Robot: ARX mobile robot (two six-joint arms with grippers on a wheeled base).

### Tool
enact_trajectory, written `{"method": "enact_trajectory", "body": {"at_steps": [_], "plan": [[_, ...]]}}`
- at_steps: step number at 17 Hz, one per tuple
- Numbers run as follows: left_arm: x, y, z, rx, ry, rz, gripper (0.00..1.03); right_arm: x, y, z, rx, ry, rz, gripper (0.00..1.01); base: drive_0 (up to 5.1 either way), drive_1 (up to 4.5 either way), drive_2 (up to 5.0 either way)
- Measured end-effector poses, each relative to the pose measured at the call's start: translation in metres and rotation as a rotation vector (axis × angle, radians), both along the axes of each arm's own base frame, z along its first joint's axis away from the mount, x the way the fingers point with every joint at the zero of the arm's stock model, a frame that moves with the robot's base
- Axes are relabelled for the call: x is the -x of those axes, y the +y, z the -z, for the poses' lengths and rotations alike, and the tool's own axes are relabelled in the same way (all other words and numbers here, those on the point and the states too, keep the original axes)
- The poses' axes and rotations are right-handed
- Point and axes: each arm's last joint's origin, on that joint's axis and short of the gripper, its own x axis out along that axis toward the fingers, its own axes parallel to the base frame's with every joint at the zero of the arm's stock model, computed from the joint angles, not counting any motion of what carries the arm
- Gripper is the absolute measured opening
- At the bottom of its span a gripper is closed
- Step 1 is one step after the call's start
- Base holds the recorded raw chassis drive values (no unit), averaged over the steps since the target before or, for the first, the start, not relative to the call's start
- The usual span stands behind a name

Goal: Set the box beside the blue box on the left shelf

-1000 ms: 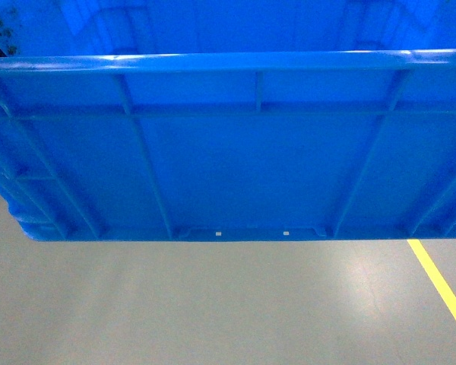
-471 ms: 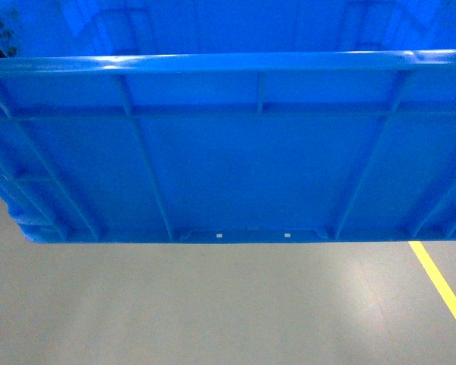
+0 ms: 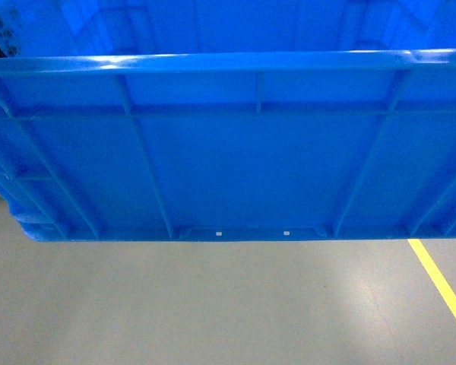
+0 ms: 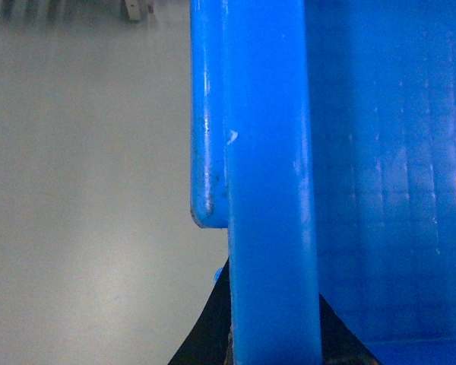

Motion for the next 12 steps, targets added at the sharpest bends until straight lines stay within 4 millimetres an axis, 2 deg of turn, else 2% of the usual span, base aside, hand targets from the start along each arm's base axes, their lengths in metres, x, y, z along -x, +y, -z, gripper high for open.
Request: {"method": "enact_trajectory", "body": {"at_steps": [12], "plan": [[0.0002,0.0,0.0004,0.0,0.004,0.0,0.05,0.0001,0.0,0.0002,0.001,0.002,0.0,0.07,0.1,4.37,-4.2]]}}
